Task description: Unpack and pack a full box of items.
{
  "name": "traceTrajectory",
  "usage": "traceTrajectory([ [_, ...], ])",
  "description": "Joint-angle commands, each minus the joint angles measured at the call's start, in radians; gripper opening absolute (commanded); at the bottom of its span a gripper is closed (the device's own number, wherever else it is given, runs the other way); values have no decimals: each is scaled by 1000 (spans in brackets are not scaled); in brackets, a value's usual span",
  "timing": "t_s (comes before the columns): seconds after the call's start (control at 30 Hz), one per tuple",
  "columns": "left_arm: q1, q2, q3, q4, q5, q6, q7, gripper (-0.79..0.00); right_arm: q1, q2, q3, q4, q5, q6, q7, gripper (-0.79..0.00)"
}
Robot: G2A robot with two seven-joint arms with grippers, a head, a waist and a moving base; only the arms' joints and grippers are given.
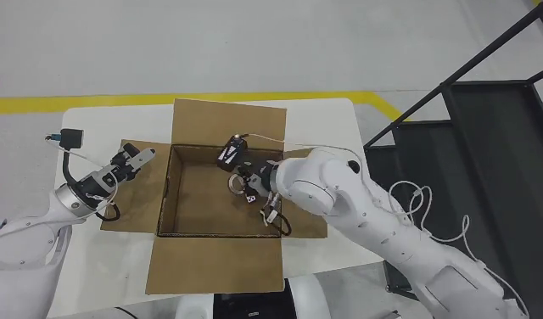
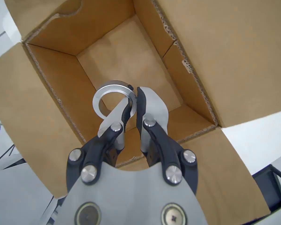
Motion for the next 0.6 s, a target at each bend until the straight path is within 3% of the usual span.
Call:
traceTrajectory([
  [0.0,0,0,0,0,0,0,0,0,43,-19,-67,60,-35,3,0,-785],
  [0.23,0,0,0,0,0,0,0,0,128,-88,-219,240,-90,20,-7,-785],
  [0.57,0,0,0,0,0,0,0,0,180,-175,-333,463,-136,25,-36,-785],
])
